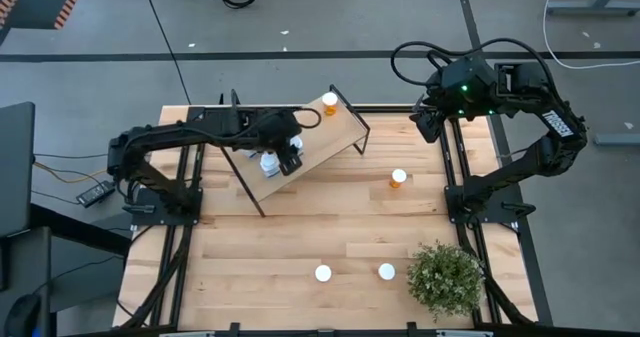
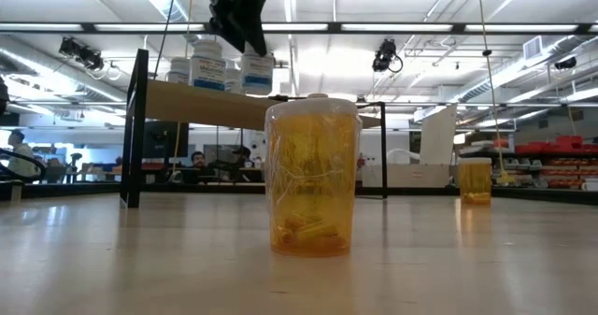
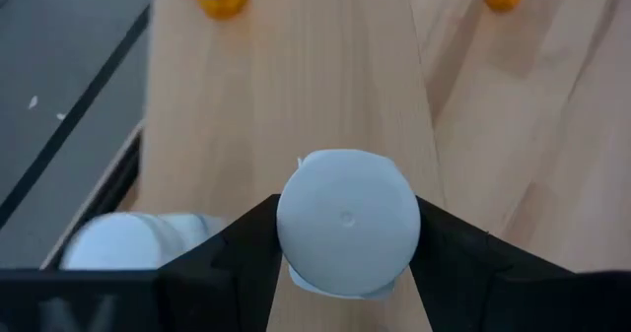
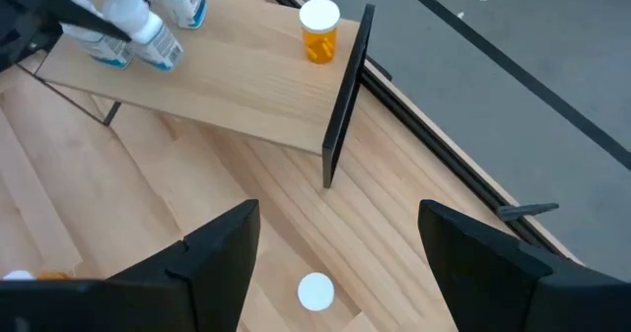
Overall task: Pick and place medicine bottles onto shelf by color
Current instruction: Put the white pill bottle on the shelf aligned with the other white pill bottle, then adjust the white pill bottles on the shelf
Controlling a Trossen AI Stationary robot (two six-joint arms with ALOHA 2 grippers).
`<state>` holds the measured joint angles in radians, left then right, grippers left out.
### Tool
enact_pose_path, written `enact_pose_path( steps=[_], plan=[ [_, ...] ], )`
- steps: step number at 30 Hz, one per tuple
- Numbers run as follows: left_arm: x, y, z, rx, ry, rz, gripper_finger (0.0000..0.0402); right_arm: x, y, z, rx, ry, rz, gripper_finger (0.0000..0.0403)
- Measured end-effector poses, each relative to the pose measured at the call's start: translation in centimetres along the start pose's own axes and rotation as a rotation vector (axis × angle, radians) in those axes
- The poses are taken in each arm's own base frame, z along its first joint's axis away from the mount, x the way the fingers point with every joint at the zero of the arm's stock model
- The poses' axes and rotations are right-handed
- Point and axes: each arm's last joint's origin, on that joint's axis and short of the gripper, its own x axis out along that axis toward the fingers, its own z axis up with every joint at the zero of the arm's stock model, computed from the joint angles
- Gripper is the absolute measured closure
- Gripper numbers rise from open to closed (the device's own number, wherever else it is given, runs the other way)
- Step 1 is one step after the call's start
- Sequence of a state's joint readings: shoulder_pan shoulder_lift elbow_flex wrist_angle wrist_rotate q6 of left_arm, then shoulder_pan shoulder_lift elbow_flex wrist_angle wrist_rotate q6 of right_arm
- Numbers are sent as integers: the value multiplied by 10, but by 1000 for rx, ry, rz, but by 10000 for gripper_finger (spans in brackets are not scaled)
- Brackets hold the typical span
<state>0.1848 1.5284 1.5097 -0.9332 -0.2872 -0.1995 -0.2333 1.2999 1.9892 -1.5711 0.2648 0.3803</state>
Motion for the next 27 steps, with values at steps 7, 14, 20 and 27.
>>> enact_pose_path(
  steps=[7, 14, 20, 27],
  plan=[
    [18, -4, -5, 4, 18, 2, 201, 0, 0, 0, 30, -2, -3, 120],
    [24, -4, -9, -56, 24, 5, 192, 0, 0, 0, 43, -2, -4, 120],
    [25, -5, -10, -101, 22, 14, 185, 0, 0, 0, 43, -2, -3, 120],
    [25, -6, -11, -117, 32, 15, 151, 0, 0, 0, 43, -1, -3, 120]
  ],
)
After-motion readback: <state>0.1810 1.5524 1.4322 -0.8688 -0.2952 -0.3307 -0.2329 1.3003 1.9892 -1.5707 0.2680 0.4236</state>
